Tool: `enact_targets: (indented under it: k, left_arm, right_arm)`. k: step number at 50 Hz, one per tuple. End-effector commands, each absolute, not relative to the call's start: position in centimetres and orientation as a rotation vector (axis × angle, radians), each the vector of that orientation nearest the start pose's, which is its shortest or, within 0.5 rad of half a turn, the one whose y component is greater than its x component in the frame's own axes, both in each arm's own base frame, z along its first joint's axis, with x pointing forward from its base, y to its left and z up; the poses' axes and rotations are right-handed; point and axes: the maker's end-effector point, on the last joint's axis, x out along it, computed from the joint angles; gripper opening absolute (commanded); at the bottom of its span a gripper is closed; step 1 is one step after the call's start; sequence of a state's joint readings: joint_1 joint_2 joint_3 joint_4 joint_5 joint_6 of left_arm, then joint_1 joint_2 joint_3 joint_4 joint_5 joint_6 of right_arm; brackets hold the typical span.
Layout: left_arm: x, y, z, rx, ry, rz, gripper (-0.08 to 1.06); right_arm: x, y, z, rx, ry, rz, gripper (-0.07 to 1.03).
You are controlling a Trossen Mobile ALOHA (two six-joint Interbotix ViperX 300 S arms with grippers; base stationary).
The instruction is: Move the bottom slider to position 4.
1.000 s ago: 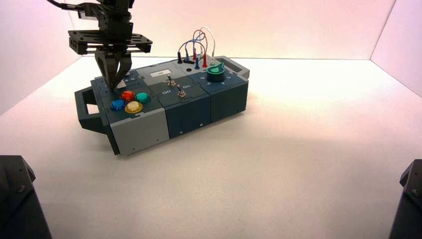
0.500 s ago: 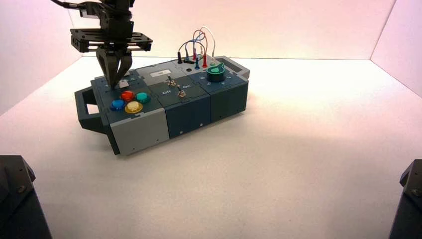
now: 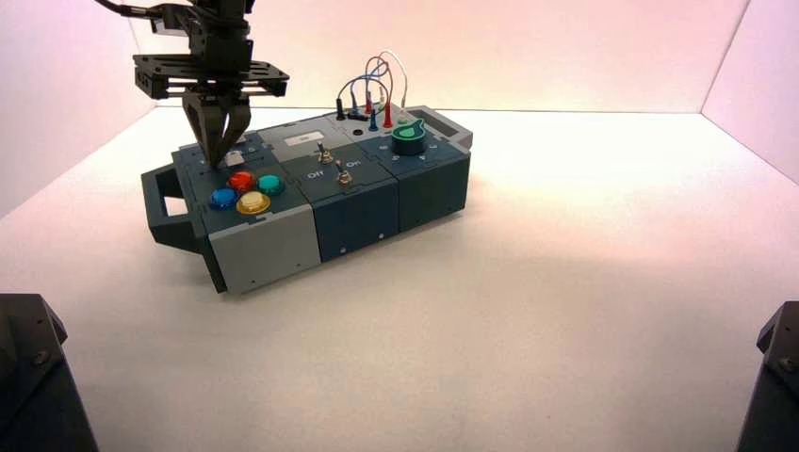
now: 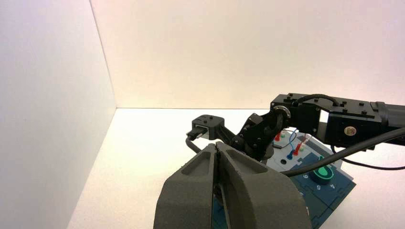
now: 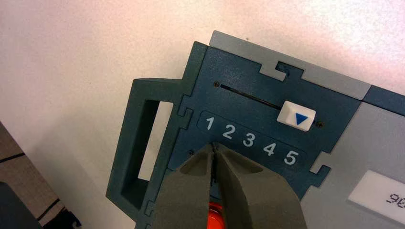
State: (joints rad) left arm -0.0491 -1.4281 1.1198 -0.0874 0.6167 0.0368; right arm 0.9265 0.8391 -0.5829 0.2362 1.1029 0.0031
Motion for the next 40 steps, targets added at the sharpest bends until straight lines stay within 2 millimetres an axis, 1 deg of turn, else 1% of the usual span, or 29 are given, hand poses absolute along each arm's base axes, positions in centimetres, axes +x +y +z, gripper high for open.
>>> enact_targets:
  k: [1,40]
  left_arm:
    - [16.69,-1.66,27.38,-0.034,0.293,-0.091,-0.03]
    - [16.69,-1.66,27.38,-0.034,0.293,-0.091,-0.03]
  right_arm:
    - [33.33,49.95,6.81,-0.38,1.316,0.887,-0.02]
    - [32.95,49.4,7.05,-0.387,1.33,0.88,-0.02]
